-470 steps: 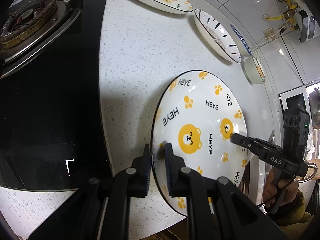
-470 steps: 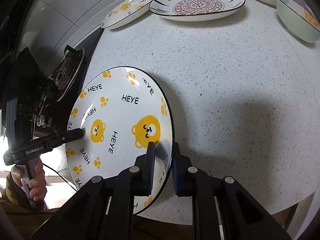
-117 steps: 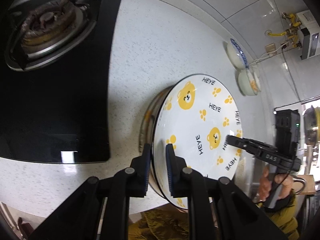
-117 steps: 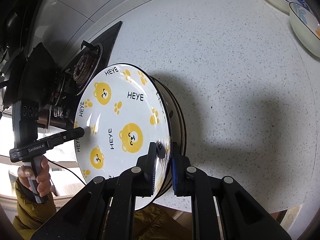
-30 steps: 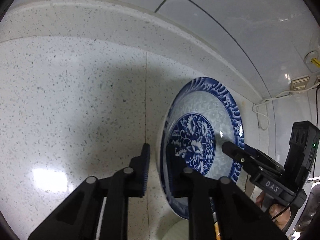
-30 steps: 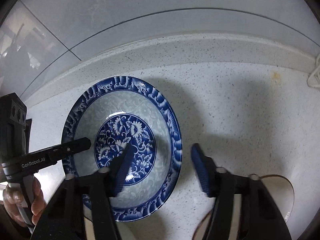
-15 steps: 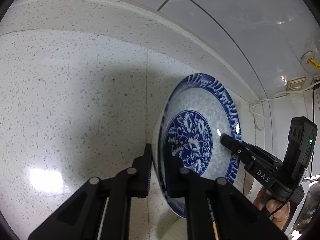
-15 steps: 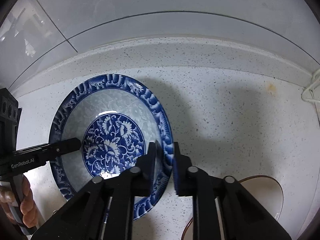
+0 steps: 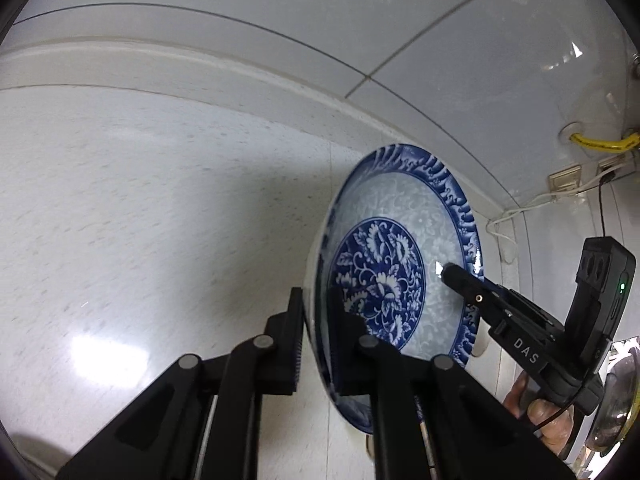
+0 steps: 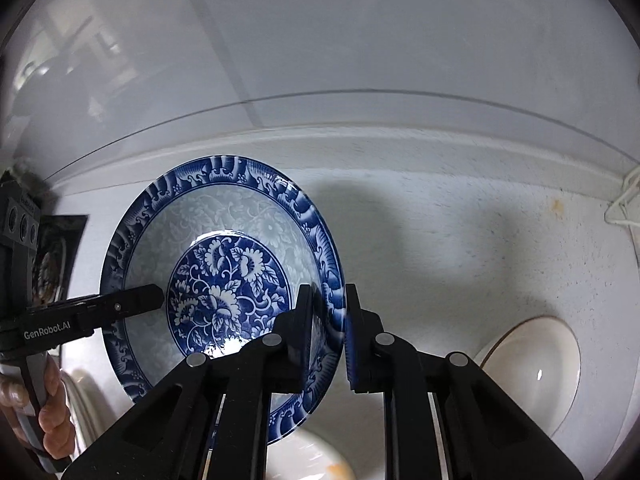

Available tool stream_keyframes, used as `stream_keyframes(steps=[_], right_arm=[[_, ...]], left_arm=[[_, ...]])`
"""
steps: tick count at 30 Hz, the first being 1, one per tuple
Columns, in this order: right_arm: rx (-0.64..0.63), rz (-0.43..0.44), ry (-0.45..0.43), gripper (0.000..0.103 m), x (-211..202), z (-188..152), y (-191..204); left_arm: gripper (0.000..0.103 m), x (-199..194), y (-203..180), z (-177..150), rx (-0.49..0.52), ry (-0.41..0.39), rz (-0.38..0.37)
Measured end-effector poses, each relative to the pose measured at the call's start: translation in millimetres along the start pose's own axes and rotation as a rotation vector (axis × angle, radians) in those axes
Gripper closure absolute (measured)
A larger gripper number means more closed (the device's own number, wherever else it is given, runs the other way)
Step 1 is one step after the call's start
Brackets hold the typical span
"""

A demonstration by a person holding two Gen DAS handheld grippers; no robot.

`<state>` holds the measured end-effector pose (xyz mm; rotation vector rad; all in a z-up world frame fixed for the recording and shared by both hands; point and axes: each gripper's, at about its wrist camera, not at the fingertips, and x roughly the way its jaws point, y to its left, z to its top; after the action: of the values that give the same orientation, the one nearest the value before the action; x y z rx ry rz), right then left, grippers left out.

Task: Organize plates and bowls
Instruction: 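Lift the blue floral bowl with both grippers and carry it along the counter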

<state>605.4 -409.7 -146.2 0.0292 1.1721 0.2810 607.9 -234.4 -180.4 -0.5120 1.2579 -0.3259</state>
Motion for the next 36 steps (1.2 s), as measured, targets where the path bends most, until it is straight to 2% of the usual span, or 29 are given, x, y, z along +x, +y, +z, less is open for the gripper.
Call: stream_keyframes(steps=[6, 12, 19, 26, 36], right_arm=[[-0.05, 0.037, -0.003, 0.089, -23, -30, 56], [-0.036, 0.047, 0.021, 0.089, -20, -80, 101], [0.053, 0.059, 0.072, 0.089, 7, -126, 118], [0.125, 0.066, 0.068, 0.089, 26, -141, 124], [0.128, 0.063, 0.051, 0.092, 35, -149, 123]], left_arm=[[0.093, -60, 32, -39, -0.031, -0.032, 0.009], [0.093, -88, 71, -76, -0.027, -0.014, 0.027], [0.093, -81, 116, -93, -0.011, 0.036, 0.045], [0.093, -52, 135, -93, -0.024, 0.07, 0.062], [0.091, -23, 138, -88, -0.027, 0.095, 0.061]])
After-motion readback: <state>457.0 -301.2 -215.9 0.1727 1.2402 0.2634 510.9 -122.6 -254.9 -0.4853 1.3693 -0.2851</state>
